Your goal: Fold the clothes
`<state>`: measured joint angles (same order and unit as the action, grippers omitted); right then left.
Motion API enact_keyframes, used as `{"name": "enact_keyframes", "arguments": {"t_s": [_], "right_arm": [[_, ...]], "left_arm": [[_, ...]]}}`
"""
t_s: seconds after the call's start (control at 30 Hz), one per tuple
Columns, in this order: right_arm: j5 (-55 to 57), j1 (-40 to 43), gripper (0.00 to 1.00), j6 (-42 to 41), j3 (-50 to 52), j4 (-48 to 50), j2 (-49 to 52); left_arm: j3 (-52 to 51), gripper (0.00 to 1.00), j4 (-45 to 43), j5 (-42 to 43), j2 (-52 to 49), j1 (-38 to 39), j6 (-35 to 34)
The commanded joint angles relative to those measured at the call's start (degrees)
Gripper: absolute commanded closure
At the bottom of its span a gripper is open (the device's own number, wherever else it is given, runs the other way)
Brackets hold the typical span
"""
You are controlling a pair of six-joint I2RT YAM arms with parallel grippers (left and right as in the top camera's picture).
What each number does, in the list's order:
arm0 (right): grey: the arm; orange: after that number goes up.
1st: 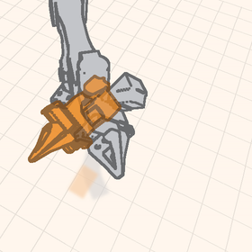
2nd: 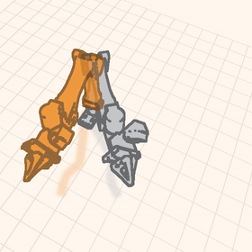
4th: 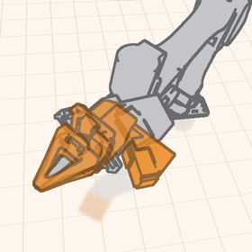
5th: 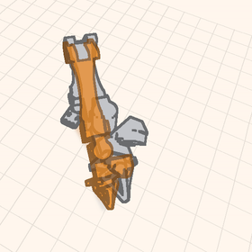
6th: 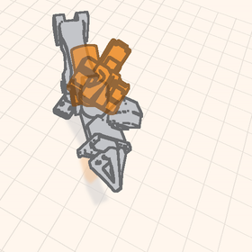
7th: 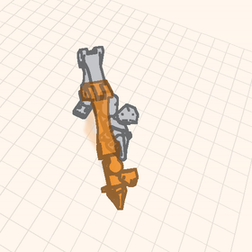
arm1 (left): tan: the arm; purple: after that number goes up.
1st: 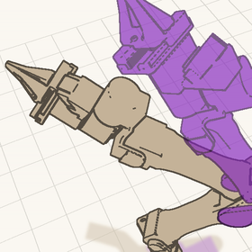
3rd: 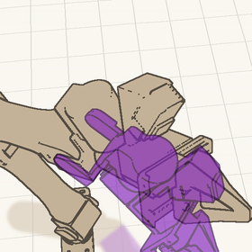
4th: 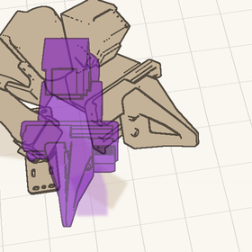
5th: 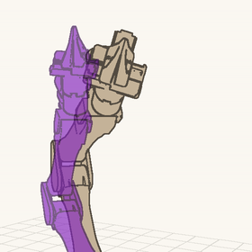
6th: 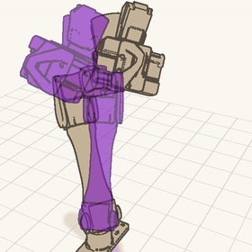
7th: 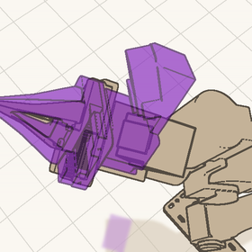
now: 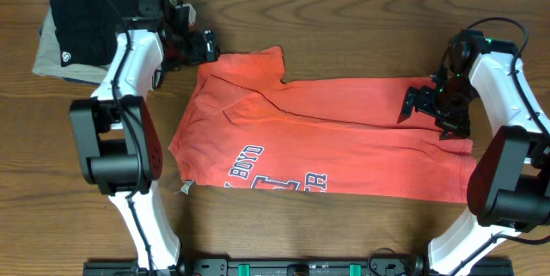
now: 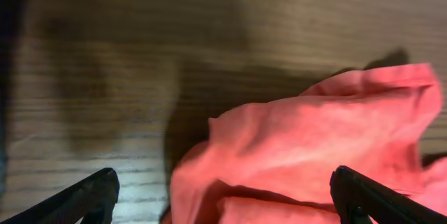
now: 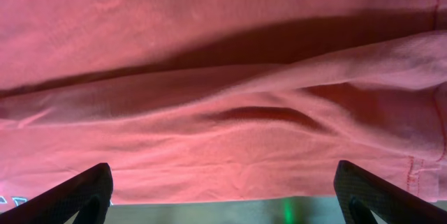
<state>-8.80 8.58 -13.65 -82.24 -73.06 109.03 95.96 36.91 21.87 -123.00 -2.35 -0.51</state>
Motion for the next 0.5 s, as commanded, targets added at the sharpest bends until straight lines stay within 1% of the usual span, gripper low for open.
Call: {"name": "enact_keyframes", "arguments": {"t_s": [0.0, 0.03, 0.33, 0.37, 0.43, 0.47], "right_arm": [[-0.1, -0.4, 0.01, -1.9, -0.6, 0.3, -0.1], [0.0, -0.4, 0.01, -2.0, -0.6, 0.6, 0.0], [0.0, -0.4, 0.01, -2.0, -0.6, 0.5, 0.0], [0.0, -0.4, 0.01, -2.0, -0.6, 0.6, -0.1], [0.0, -0.4, 0.01, -2.0, -0.6, 0.9, -0.1], [0.0, -0.4, 0.01, -2.0, -0.6, 1.5, -0.1]], "left_arm": [[1.7, 0.05, -0.1, -0.4, -2.6, 0.3, 2.0], [1.7, 0.08, -0.3, -0.2, -3.2, 0.3, 2.1], [1.7, 0.08, -3.0, 2.6, -6.8, 1.6, 2.5], [1.7, 0.10, -3.4, 2.6, -6.8, 1.8, 2.5], [1.7, 0.26, -3.8, 2.6, -6.8, 2.2, 2.8], [1.7, 0.32, -4.0, 2.6, -6.8, 2.4, 3.4]]}}
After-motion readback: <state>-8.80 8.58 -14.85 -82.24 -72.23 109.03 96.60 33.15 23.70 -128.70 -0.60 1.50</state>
